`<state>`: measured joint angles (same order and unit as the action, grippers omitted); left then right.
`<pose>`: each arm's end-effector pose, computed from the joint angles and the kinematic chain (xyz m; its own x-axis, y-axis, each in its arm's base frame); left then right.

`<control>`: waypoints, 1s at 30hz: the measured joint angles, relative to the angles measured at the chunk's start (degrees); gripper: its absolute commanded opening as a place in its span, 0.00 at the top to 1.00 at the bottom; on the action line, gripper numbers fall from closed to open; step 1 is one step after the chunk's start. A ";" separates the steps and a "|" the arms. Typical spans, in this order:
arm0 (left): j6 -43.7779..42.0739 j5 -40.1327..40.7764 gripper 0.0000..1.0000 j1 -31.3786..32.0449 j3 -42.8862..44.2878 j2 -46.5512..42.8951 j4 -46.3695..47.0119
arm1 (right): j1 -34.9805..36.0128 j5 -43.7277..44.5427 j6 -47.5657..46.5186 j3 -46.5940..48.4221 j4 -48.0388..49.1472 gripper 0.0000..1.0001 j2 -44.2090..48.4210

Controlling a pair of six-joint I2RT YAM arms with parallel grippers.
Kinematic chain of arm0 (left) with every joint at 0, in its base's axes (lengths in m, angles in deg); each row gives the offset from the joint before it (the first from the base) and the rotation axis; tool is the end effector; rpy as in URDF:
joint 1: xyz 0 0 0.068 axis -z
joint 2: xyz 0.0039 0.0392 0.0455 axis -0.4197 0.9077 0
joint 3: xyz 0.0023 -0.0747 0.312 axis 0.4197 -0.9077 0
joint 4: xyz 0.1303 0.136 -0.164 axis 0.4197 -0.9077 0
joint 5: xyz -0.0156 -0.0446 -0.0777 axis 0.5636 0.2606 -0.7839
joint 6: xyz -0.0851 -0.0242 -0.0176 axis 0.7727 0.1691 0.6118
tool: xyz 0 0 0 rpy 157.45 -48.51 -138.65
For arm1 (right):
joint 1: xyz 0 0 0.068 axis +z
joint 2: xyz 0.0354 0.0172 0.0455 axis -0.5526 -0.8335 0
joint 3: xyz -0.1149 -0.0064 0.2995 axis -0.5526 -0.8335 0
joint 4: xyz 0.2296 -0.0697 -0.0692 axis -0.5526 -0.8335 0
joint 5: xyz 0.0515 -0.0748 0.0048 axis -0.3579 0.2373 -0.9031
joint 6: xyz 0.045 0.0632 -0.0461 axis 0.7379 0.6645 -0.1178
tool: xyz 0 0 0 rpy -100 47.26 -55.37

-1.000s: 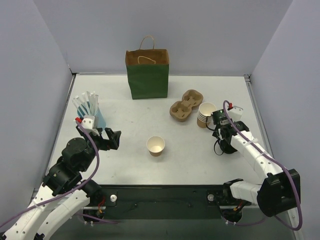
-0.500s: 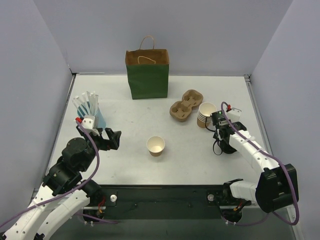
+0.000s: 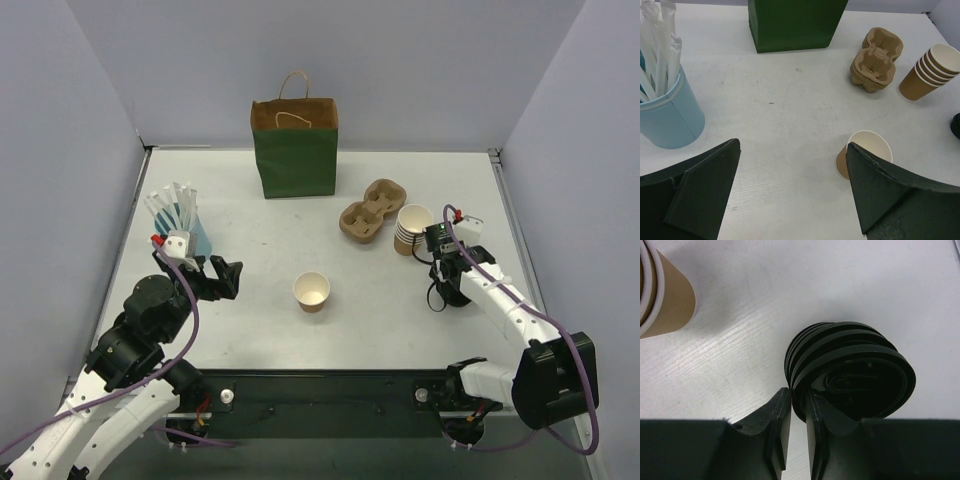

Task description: Pack the takeout coffee

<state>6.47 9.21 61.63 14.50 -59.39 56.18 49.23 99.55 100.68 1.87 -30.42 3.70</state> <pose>0.0878 -0.0329 0.3401 -0.2462 -0.1708 -0.9541 0.2480 0.9405 -0.2324 0.2385 0.0309 0.2469 -0.6039 0.3521 -0.7151 0.4290 0.8997 0.0807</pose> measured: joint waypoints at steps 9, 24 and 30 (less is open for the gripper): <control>0.02 0.00 0.03 0.00 -0.02 0.00 0.02 | 0.00 -0.04 -1.11 -0.02 -0.07 0.84 3.93; -0.28 -2.67 0.05 0.22 -1.27 -1.55 0.81 | 4.17 -18.71 -5.07 7.52 -3.34 0.86 15.72; -1.64 -8.28 0.08 0.22 -1.44 -2.54 1.16 | 9.62 -45.22 -1.79 8.59 6.45 0.87 18.64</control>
<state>4.83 0.93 61.85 13.05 -61.93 57.33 58.84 54.32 98.88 10.46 -23.98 22.35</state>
